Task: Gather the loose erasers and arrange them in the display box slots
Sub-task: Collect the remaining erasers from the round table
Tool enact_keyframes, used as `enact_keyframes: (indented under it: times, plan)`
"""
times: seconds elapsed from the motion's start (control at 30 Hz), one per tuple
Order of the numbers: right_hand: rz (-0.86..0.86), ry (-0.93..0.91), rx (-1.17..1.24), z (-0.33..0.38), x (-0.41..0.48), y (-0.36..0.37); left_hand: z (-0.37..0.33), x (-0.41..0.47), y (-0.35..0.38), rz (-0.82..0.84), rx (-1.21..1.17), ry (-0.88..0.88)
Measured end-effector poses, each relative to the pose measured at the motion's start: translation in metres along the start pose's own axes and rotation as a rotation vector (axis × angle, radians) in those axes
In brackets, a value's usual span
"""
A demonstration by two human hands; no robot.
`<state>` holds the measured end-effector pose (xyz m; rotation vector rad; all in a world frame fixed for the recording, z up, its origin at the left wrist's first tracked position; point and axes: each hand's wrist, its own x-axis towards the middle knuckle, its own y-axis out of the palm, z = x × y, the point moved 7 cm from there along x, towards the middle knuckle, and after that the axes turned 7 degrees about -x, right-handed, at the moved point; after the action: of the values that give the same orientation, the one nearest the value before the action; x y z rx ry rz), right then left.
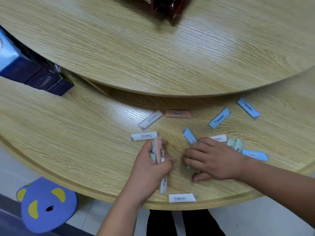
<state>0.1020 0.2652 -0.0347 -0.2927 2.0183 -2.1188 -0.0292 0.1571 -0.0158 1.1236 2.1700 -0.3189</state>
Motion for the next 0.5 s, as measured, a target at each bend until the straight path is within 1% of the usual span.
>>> enact_keyframes:
  times: [0.17, 0.3, 0.4, 0.5]
  plan:
    - [-0.029, 0.126, -0.043, -0.002, 0.000, -0.003, 0.002, -0.002, 0.005, 0.018, -0.069, 0.000]
    - [-0.044, 0.129, -0.050, 0.002, 0.003, -0.005, 0.003, -0.003, 0.010, 0.030, -0.131, -0.007]
    - [-0.060, 0.164, -0.054, 0.003, -0.001, -0.006, 0.004, -0.003, 0.011, -0.009, -0.169, -0.007]
    - [-0.104, 0.302, 0.000, -0.006, 0.003, -0.014, 0.000, -0.004, 0.013, -0.066, -0.129, 0.034]
